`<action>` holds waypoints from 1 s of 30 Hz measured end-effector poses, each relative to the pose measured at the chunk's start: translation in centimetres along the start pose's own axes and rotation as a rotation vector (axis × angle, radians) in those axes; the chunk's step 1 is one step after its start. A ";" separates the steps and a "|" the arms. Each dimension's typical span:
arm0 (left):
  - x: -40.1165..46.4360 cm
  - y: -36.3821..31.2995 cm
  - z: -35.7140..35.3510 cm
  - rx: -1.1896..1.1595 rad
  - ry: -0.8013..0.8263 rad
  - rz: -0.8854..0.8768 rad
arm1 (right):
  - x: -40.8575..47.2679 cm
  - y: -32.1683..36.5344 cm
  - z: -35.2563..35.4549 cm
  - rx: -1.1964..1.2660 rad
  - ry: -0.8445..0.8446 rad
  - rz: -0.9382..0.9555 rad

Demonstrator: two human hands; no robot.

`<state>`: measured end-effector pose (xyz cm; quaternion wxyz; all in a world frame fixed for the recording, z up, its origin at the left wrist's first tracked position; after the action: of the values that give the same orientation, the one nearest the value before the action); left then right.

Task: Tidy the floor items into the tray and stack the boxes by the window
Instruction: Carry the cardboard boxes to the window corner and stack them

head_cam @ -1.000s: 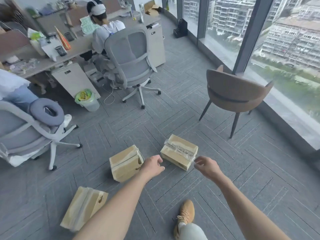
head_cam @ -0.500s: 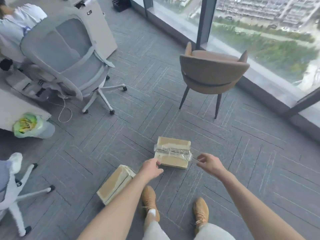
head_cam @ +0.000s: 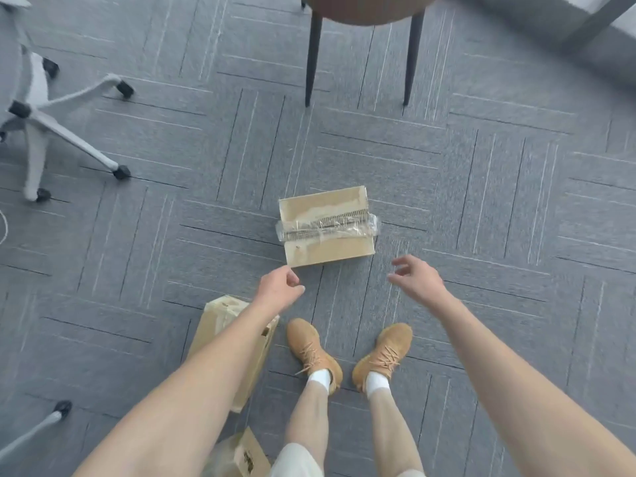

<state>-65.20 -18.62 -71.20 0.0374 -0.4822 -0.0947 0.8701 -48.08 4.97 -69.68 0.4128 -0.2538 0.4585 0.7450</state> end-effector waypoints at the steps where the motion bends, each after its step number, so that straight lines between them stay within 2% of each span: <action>1: 2.0 0.8 -1.1 -0.026 -0.018 0.029 | 1.7 -1.1 -1.1 0.011 0.003 -0.006; 8: 16.4 6.9 -11.3 -0.248 -0.053 0.154 | 14.7 -9.3 -8.7 0.030 -0.027 -0.036; 15: 26.6 12.8 -20.5 -0.232 -0.023 0.268 | 23.9 -17.2 -16.5 0.041 -0.043 -0.095; 23: 35.5 15.2 -23.2 -0.351 -0.043 0.222 | 31.5 -21.4 -21.2 0.177 -0.108 -0.055; 30: 37.1 14.4 -23.2 -0.338 -0.062 0.175 | 34.7 -21.6 -21.7 0.252 -0.133 -0.019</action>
<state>-64.96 -23.97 -116.94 -0.1229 -0.4609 -0.1984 0.8562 -48.17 4.01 -115.97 0.4780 -0.1542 0.5176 0.6927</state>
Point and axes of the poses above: each hand's wrist, its own x-axis towards the middle knuckle, its own z-axis out of the back of the hand, y = z × x, the point moved 3 cm from there along x, towards the middle knuckle, and after that the axes turned 7 degrees about z, right-handed, at the moved point
